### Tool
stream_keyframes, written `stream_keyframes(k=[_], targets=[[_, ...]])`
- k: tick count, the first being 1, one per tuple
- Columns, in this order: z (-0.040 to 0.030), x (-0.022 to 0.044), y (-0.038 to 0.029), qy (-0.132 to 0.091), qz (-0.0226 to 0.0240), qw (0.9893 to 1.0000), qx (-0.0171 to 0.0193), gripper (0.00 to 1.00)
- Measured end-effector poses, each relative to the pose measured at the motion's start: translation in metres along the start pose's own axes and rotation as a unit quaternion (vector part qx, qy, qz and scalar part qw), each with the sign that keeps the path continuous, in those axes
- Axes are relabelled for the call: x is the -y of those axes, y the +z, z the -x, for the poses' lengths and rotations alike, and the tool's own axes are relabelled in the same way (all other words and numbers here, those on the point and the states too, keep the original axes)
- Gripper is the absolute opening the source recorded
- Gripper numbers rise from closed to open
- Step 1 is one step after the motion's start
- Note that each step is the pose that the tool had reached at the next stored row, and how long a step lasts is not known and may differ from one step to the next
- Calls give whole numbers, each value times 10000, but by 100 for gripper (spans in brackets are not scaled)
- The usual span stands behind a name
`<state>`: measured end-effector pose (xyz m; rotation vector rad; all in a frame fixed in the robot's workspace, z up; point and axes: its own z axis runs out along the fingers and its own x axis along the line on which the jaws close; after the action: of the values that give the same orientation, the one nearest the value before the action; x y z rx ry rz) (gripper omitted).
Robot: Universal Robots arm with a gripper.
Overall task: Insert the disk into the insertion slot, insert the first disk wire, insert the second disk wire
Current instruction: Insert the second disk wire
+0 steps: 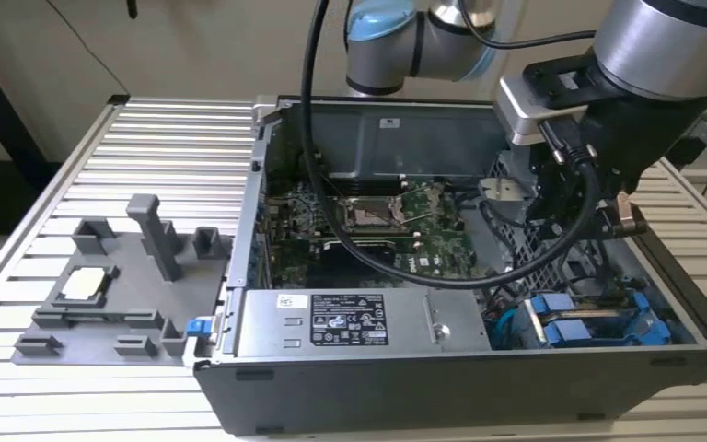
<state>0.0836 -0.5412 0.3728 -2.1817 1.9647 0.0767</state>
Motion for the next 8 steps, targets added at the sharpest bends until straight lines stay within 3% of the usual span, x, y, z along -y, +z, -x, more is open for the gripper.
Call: stream_keyframes(k=[1, 2, 6, 7, 8], targets=[[0, 0, 0, 7, -2, 10000, -3, 33], [0, 0, 2, 12, -7, 10000, -4, 26], [0, 0, 2, 15, -14, 10000, -7, 24], [0, 0, 2, 15, -14, 10000, -7, 17], [0, -1, 3, 15, -14, 10000, -6, 17]])
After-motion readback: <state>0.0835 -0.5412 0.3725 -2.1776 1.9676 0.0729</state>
